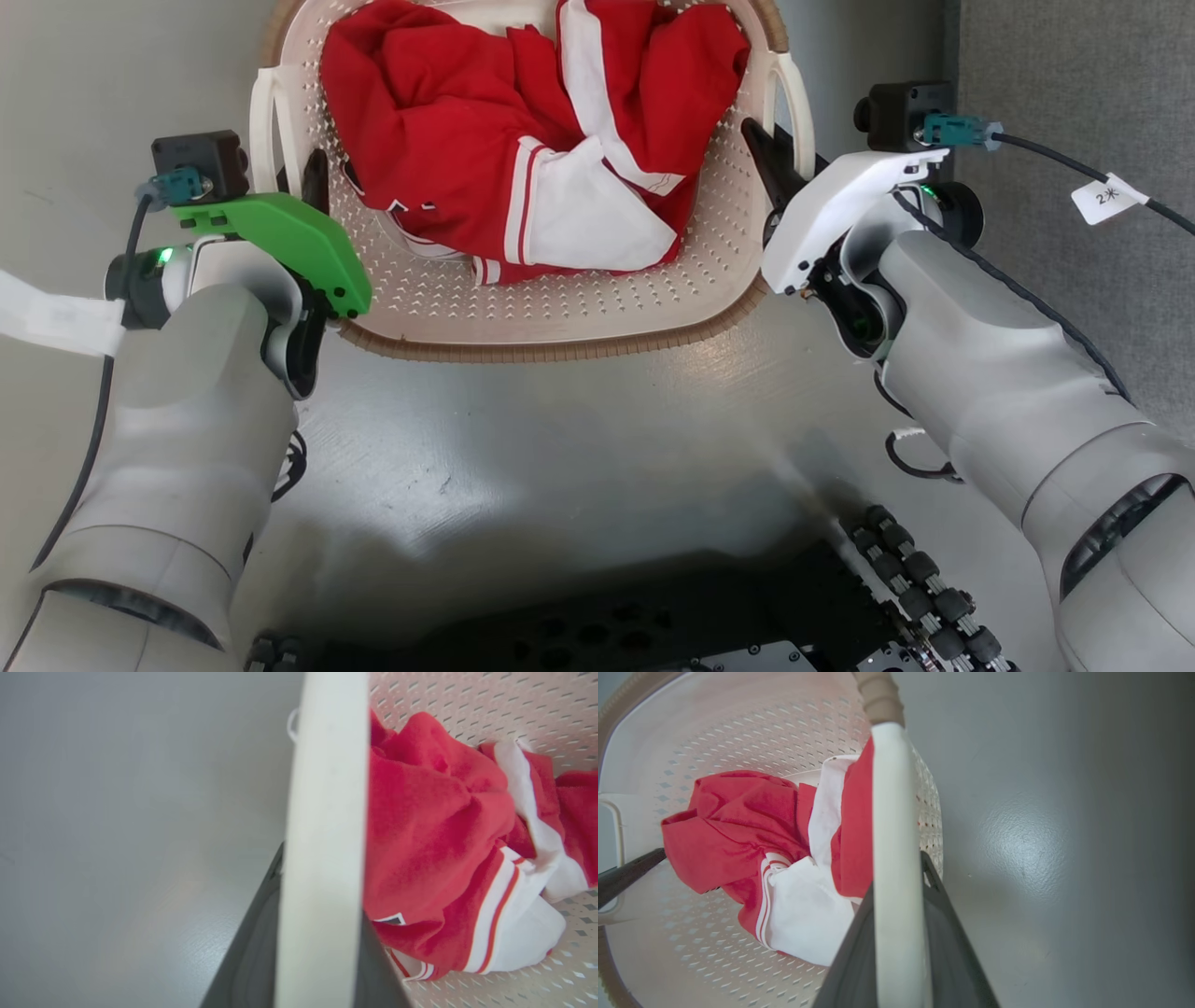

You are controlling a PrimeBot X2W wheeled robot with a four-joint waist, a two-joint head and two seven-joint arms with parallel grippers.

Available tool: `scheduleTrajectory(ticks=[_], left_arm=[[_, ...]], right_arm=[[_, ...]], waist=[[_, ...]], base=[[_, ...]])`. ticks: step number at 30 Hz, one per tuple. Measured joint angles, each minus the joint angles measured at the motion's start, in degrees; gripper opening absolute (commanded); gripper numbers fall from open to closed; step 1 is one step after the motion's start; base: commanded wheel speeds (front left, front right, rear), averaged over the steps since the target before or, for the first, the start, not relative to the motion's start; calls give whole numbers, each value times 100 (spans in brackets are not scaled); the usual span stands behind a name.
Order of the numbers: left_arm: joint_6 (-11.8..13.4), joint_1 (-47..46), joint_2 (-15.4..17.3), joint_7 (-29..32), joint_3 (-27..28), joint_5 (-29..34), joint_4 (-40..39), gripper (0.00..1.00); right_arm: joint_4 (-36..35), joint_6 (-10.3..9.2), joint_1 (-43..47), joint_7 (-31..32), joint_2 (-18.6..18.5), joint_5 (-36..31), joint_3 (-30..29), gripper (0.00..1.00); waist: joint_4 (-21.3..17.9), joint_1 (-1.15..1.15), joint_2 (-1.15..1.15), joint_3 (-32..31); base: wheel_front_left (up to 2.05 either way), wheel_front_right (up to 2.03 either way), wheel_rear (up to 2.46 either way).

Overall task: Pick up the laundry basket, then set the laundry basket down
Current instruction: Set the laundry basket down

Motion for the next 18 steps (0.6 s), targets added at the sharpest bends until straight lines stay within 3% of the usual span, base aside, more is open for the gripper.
scheduleTrajectory(ticks=[10, 11, 12, 13, 14, 15, 18], left_arm=[[-52, -61, 2, -121, 1, 2, 48, 0], [-76, -62, 2, -143, 1, 2, 54, 0], [-82, -64, 2, -143, 0, 2, 59, 24], [-90, -68, 1, -142, -5, 2, 77, 56], [-91, -80, -10, -136, -25, 4, 119, 56], [-90, -80, -33, -122, -34, 7, 169, 100], [-91, -111, -38, -92, -47, 57, 220, 100]], right_arm=[[29, 0, -2, -49, -21, 49, 8, 0], [32, 0, -3, -59, -21, 49, 9, 6], [38, 0, -4, -65, -22, 49, 10, 30], [46, 1, -8, -66, -22, 49, 11, 75], [45, 9, -15, -69, -20, 49, 14, 75], [44, 44, -21, -74, -13, 49, 25, 100], [46, 102, -35, -74, 75, 49, 41, 100]], waist=[[-7, -1, 0, 81], [-7, -1, 0, 86], [-6, -1, 0, 90], [-6, -1, 0, 94], [-6, -1, 0, 97], [-6, -1, 0, 100], [-6, -1, 0, 98]], base=[[0, 0, 0], [0, 0, 0], [0, 0, 0], [0, 0, 0], [0, 0, 0], [0, 0, 0], [0, 0, 0]])
